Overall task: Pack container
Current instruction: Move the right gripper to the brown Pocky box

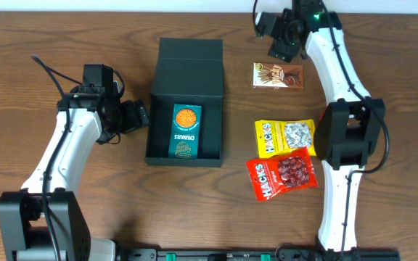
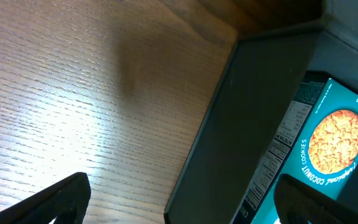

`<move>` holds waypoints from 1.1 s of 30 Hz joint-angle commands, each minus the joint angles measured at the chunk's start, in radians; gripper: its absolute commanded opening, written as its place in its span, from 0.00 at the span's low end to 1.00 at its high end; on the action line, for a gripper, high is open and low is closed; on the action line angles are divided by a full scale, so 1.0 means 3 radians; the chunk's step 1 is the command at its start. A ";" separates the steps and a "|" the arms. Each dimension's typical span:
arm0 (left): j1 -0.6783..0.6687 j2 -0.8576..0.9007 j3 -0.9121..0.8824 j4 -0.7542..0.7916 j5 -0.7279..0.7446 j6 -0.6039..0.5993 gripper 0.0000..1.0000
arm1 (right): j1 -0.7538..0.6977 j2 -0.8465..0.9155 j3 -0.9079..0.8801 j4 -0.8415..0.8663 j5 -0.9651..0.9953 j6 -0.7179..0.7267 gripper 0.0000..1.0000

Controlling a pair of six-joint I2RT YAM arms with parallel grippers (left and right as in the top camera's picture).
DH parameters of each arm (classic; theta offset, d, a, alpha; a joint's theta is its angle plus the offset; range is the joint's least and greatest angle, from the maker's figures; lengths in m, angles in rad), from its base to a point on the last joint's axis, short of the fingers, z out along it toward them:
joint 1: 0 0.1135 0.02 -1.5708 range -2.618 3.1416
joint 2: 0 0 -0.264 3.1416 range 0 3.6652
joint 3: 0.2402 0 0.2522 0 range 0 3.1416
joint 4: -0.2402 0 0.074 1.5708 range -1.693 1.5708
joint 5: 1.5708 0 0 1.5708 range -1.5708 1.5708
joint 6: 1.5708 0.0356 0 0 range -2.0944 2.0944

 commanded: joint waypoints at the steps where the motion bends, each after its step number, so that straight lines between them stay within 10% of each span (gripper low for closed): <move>1: 0.0014 -0.0038 0.0057 -0.0014 -0.0022 -0.0041 0.95 | -0.0047 0.0169 0.0028 0.0031 -0.0041 0.0187 0.88; 24: 0.0014 -0.0038 0.0057 -0.0025 -0.0023 -0.0066 0.95 | -0.0029 0.0415 0.0034 -0.0587 0.0022 0.0350 0.94; 33: 0.0014 -0.0038 0.0057 -0.0019 -0.0023 -0.0065 0.95 | 0.0004 0.0051 0.0411 -0.0596 0.0039 0.1345 0.91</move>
